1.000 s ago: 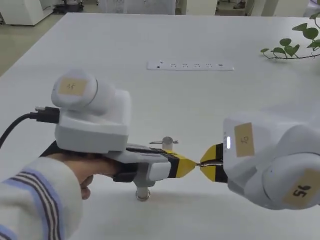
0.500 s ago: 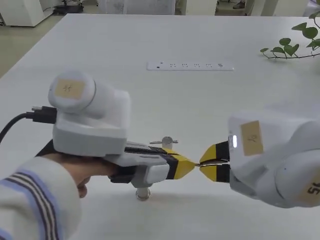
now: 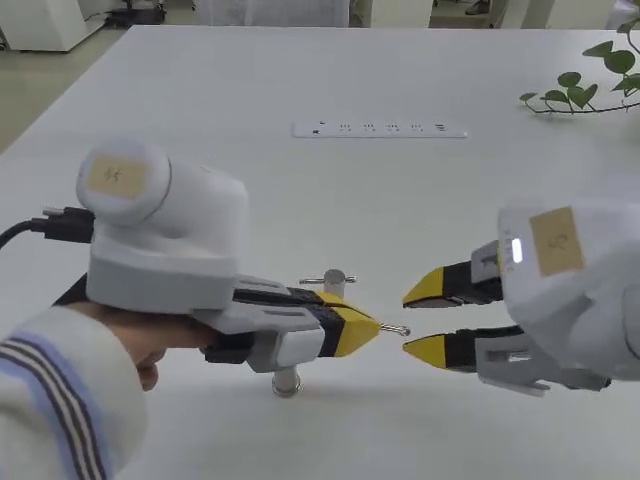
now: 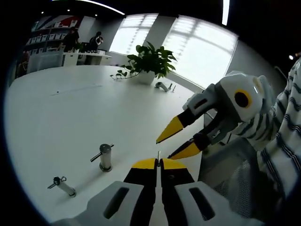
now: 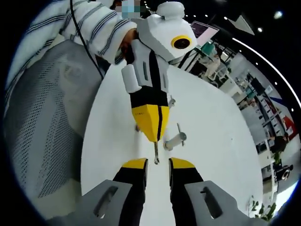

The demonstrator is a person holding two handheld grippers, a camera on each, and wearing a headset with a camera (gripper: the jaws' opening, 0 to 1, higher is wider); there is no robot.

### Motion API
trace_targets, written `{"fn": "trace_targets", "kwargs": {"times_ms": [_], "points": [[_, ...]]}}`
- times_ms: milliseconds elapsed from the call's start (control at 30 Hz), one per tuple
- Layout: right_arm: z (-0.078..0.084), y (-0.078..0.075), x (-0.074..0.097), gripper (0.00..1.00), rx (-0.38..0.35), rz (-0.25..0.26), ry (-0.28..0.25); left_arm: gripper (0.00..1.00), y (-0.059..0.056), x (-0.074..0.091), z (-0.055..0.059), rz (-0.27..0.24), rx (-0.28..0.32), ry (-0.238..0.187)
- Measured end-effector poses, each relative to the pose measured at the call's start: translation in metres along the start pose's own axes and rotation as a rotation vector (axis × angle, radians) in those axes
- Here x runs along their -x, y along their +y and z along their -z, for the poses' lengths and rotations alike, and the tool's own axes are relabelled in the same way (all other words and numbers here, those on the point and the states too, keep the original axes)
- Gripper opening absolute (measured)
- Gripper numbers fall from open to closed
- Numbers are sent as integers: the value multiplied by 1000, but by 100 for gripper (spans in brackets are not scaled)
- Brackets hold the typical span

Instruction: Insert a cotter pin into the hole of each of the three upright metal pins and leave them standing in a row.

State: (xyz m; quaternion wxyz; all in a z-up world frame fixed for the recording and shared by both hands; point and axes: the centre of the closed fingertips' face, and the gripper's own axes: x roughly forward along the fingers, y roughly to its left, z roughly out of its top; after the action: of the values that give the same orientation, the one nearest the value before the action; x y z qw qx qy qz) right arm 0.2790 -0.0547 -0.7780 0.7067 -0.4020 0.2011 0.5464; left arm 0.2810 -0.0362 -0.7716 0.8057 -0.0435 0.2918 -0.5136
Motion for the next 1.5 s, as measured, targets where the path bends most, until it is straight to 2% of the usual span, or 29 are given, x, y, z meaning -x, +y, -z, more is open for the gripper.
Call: {"fn": "trace_targets", "kwargs": {"times_ms": [67,133,300,333,433,500,600,667,933,1267,1367,1500], "points": [[-1,6,3,19,-62,-59,-32,0,-4,2,-1,26,-52,-3],[-2,8,6,18,-110,-97,-65,0,-8,4,-2,47,-117,-9],[-2,8,9,17,-170,-148,-111,0,-19,6,-1,97,-210,-12],[-4,12,10,16,-187,-175,-124,0,-21,7,0,105,-223,-14],[-4,17,9,16,-204,-207,-128,0,-27,8,-1,136,-211,-16],[-3,21,8,14,-206,-220,-125,0,-29,8,1,144,-262,-14],[-4,25,7,11,-216,-242,-127,0,-30,9,0,154,-255,-23],[-1,30,6,11,-193,-262,-112,0,-31,10,0,159,-252,-23],[-2,31,6,6,-204,-265,-111,0,-32,9,3,172,-248,-15],[-4,37,13,6,-193,-301,-96,0,-34,7,14,185,-331,26],[-4,38,14,5,-197,-313,-87,0,-35,7,15,190,-355,26],[-5,39,17,5,-197,-316,-80,1,-35,6,15,192,-356,28]]}}
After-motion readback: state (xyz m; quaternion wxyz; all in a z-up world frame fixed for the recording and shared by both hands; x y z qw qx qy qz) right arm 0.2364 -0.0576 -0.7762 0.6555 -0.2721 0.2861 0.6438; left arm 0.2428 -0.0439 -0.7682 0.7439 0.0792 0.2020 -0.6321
